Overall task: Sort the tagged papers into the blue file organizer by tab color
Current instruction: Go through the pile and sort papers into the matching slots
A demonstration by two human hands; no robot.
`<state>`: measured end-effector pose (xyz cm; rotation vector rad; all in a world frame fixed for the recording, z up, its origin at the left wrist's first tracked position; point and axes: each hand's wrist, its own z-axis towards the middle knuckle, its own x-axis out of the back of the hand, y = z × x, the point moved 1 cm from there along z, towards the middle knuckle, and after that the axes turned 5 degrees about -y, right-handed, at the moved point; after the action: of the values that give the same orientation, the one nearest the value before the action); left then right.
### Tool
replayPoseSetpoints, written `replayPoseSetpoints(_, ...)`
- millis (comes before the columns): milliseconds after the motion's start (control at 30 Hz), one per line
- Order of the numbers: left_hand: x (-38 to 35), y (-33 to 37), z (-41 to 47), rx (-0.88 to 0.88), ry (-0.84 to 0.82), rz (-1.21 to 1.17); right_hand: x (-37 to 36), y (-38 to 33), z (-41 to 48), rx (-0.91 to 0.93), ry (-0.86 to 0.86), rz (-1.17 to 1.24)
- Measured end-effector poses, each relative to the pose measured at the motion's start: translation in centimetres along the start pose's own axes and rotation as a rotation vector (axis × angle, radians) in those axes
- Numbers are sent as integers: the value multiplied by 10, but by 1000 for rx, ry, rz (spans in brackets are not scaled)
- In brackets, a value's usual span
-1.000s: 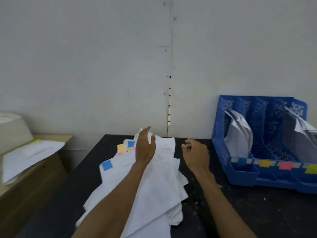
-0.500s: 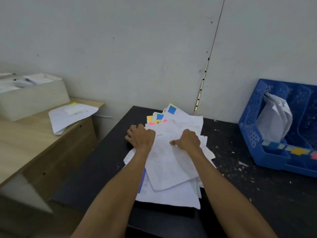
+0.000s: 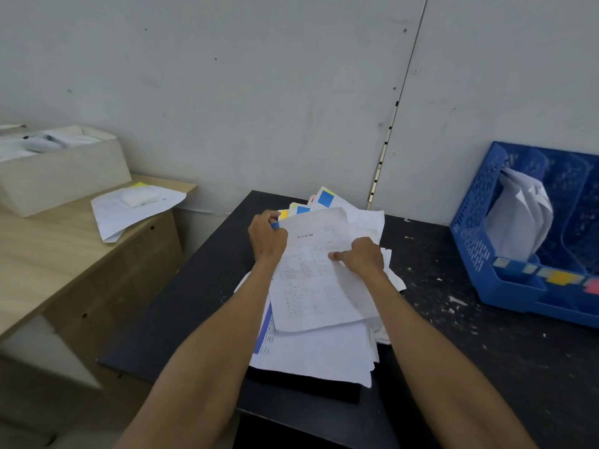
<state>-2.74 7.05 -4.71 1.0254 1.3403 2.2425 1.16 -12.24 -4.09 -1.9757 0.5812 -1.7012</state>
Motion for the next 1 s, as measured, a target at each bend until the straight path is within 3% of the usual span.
replayPoseSetpoints(367,-21,7,1,106,-18,-27,17,8,13,103,106,377)
replayPoseSetpoints(500,-38,20,-7,37,-37,21,35,12,20,95,142,472)
replayPoseSetpoints(733,-114,86,-19,-105,-340,43,101,22,20,157,328,560)
replayPoseSetpoints(1000,-214,205,-78,-108,-710,-283,208,64,-2,162,700,548)
